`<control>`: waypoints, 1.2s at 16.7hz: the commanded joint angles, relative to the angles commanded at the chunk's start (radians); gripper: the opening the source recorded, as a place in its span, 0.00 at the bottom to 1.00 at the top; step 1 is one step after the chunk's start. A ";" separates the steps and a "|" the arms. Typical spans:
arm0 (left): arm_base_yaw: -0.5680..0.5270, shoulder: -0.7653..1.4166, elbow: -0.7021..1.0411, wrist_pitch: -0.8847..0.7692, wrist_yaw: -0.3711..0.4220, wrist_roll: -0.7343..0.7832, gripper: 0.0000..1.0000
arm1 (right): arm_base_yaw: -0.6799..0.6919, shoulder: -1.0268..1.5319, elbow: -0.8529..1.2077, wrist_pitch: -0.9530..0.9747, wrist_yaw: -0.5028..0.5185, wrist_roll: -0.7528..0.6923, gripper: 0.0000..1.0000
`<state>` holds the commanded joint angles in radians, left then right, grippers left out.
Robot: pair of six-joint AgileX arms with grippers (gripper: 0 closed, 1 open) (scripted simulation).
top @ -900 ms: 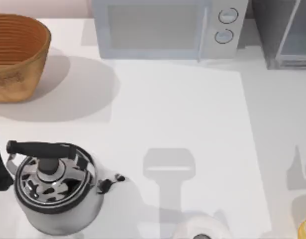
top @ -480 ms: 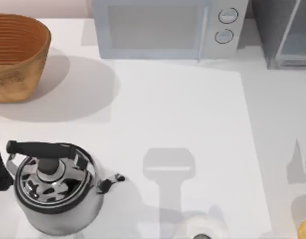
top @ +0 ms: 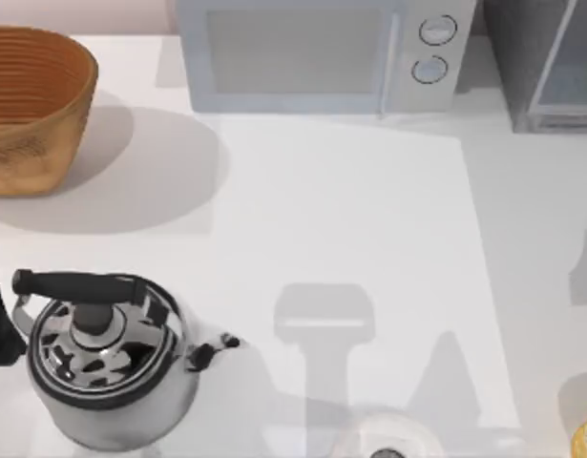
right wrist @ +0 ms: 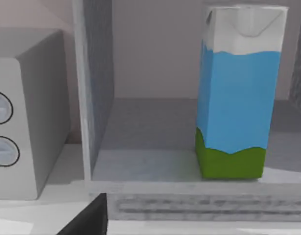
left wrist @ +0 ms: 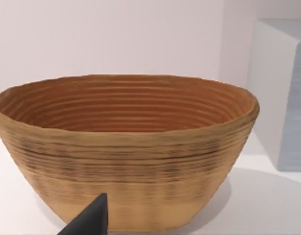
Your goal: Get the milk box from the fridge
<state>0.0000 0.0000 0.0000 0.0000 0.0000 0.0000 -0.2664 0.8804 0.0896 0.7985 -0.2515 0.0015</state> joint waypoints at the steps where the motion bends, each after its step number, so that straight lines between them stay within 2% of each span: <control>1: 0.000 0.000 0.000 0.000 0.000 0.000 1.00 | -0.028 0.104 0.007 0.085 -0.027 0.002 1.00; 6: 0.000 0.000 0.000 0.000 0.000 0.000 1.00 | -0.155 0.549 0.045 0.466 -0.152 0.011 1.00; 11: 0.000 0.000 0.000 0.000 0.000 0.000 1.00 | -0.243 0.839 0.082 0.746 -0.239 0.016 1.00; 14: 0.000 0.000 0.000 0.000 0.000 0.000 1.00 | -0.266 0.909 0.094 0.816 -0.261 0.016 1.00; 20: 0.000 0.000 0.000 0.000 0.000 0.000 1.00 | -0.261 0.912 0.093 0.815 -0.260 0.016 1.00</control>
<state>0.0000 0.0000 0.0000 0.0000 0.0000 0.0000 -0.5270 1.7924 0.1826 1.6136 -0.5118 0.0177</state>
